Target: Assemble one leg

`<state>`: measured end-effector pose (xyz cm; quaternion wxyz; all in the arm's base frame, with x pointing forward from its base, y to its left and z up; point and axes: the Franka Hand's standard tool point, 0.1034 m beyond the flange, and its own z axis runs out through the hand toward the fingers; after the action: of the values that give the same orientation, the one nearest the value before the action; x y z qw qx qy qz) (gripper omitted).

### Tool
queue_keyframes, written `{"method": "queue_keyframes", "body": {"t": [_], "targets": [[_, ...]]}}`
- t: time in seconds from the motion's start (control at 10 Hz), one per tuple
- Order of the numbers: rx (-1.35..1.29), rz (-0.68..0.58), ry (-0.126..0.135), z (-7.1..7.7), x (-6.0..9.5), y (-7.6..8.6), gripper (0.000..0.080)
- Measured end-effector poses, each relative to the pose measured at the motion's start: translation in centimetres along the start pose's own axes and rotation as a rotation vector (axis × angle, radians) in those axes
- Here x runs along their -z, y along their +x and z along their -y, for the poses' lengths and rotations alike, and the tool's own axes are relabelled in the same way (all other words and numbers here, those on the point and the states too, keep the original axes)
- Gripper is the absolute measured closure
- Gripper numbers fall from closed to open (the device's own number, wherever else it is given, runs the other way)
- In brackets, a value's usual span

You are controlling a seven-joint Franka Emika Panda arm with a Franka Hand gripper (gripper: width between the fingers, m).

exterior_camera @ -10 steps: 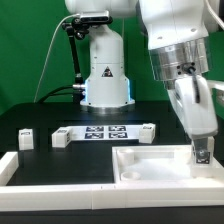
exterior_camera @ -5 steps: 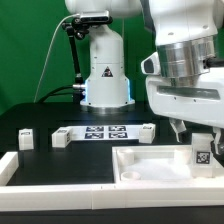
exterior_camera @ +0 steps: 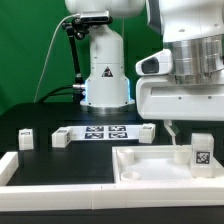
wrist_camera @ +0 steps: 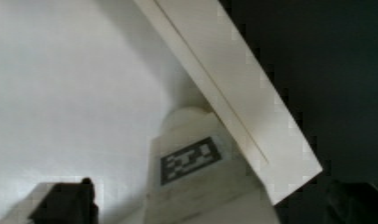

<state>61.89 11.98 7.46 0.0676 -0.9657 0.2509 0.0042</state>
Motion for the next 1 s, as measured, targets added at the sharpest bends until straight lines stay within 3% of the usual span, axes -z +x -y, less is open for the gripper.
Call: {"method": "queue_keyframes", "body": {"t": [0.4,0.6,0.7,0.8,1.0], "targets": [[0.313,-0.005,-0.014,-0.45,0.04,0.33,0.015],[0.294,-0.005,-0.014,-0.44,0.04,0.32,0.0405],[0.273,-0.005,-0.013,-0.43,0.04,0.32,0.0405],[0.273,-0.005,-0.013,-0.44,0.04,0.32,0.0509],[0.153,-0.004,-0.01,-0.39,0.04,0.29,0.0509]]}}
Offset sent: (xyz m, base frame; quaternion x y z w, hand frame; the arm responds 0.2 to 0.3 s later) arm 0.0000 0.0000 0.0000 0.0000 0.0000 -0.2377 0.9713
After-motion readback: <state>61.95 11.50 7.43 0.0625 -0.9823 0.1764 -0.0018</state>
